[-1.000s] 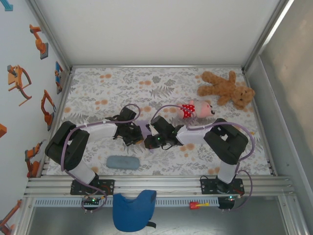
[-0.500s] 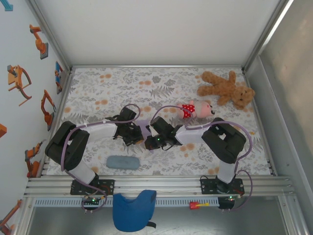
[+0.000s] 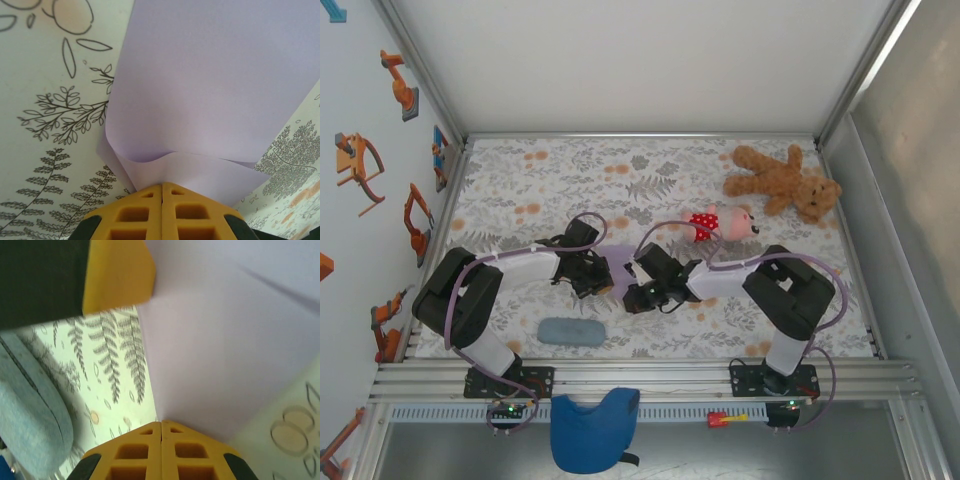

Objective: Fold a paper plane with a square sheet of paper (pick it up from the middle)

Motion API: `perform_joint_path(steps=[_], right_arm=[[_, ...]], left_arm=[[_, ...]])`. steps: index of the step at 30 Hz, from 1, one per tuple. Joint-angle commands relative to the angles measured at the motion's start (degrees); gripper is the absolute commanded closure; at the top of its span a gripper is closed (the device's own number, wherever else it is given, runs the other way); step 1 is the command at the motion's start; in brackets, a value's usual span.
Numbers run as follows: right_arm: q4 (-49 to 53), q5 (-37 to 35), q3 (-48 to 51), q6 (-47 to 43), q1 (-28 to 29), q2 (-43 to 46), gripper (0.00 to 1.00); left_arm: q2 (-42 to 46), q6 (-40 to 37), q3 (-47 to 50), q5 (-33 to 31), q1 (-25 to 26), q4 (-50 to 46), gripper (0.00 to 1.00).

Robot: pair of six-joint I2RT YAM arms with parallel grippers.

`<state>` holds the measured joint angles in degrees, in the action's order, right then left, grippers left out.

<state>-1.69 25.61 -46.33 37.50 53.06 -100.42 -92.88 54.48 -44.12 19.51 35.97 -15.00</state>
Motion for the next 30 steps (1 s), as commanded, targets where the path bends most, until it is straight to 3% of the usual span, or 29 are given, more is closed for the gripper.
perform_joint_path(steps=[1, 8, 14, 21, 30], right_arm=[[6.2, 1.8, 3.0, -0.6, 0.2, 2.4, 1.00], [8.7, -0.3, 4.5, -1.1, 0.2, 6.5, 1.00], [4.7, -4.5, 2.6, -0.3, 0.2, 11.7, 1.00], [-1.0, -4.6, -2.0, 2.2, 0.7, 3.7, 1.00], [1.0, -6.3, -2.6, 2.2, 0.9, -1.1, 1.00]], left_arm=[[-2.2, 0.4, 2.0, -3.7, -0.3, -4.6, 0.94], [-2.2, -0.2, 1.4, -2.9, -0.3, -4.3, 0.94], [-1.3, -0.2, 0.8, -1.9, -0.2, -3.8, 0.94], [-0.3, -0.1, 0.3, -1.1, -0.1, -3.0, 0.93], [2.3, -1.3, -0.4, 0.5, -0.1, -1.2, 0.93]])
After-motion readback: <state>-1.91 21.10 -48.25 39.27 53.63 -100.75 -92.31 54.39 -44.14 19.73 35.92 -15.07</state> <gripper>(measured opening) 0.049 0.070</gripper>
